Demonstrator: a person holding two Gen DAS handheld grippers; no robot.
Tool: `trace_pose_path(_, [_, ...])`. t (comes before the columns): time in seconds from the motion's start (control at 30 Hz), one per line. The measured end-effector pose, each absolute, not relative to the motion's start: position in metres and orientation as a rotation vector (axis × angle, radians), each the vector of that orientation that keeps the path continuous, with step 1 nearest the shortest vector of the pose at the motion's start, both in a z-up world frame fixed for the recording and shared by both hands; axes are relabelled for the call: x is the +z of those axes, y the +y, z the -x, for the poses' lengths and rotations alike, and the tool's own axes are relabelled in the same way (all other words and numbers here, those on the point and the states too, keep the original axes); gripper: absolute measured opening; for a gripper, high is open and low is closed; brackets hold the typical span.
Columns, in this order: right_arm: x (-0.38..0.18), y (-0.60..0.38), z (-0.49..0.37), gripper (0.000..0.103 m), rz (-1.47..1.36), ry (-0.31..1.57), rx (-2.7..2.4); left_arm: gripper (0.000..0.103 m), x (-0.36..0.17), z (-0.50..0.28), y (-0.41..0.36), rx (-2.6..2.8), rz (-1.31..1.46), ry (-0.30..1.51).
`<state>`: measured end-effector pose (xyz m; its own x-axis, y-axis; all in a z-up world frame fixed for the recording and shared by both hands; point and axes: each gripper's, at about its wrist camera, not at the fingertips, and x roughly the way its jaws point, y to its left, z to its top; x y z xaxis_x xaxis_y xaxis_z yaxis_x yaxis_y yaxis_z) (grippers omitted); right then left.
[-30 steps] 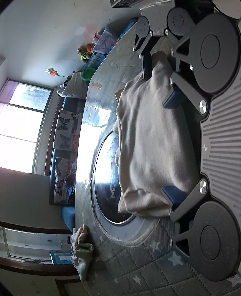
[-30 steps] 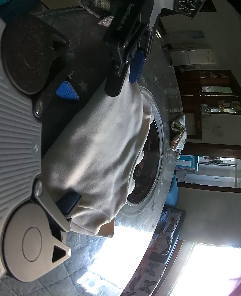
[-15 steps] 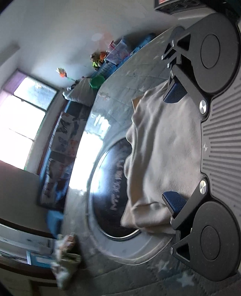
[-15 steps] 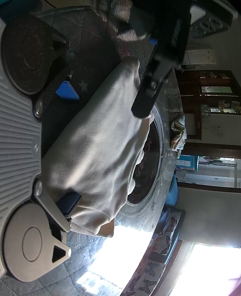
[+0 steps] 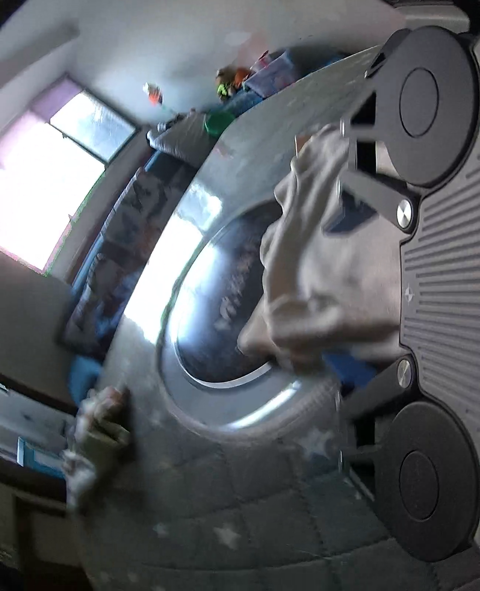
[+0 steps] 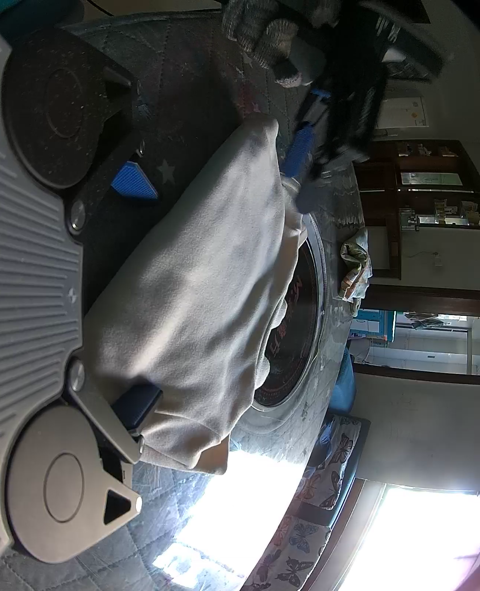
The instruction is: Fold clothes
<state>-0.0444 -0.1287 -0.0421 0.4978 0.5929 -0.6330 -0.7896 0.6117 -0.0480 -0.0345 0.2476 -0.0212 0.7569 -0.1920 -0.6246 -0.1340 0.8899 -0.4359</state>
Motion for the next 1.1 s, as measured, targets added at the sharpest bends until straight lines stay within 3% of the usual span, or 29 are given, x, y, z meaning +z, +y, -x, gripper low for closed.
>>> trace_pose_path(0.23, [-0.042, -0.128, 0.044, 0.103, 0.355, 0.615, 0.858, 0.03, -0.022, 0.03, 0.242, 0.015, 0.38, 0.71])
trace_pose_path(0.33, [-0.042, -0.128, 0.044, 0.103, 0.355, 0.615, 0.858, 0.009, -0.021, 0.03, 0.235, 0.063, 0.292, 0.688])
trace_pose_path(0.43, [-0.042, -0.128, 0.044, 0.103, 0.356, 0.615, 0.858, 0.004, -0.02, 0.03, 0.23, 0.126, 0.199, 0.663])
trace_pose_path(0.6, [-0.042, -0.128, 0.044, 0.103, 0.356, 0.616, 0.857, 0.003, -0.025, 0.027, 0.233, 0.168, 0.128, 0.673])
trace_pose_path(0.73, [-0.042, -0.128, 0.044, 0.103, 0.358, 0.616, 0.857, 0.013, -0.015, 0.032, 0.232, 0.128, 0.178, 0.657])
trace_pose_path(0.8, [-0.04, -0.128, 0.043, 0.103, 0.356, 0.62, 0.862, 0.043, -0.009, 0.034, 0.227, 0.113, 0.164, 0.641])
trace_pose_path(0.87, [-0.036, -0.129, 0.041, 0.103, 0.349, 0.628, 0.873, 0.052, -0.005, 0.036, 0.223, 0.094, 0.152, 0.629])
trace_pose_path(1.1, [-0.001, -0.134, 0.009, 0.103, 0.258, 0.618, 0.92, 0.063, 0.001, 0.027, 0.221, 0.048, 0.176, 0.628])
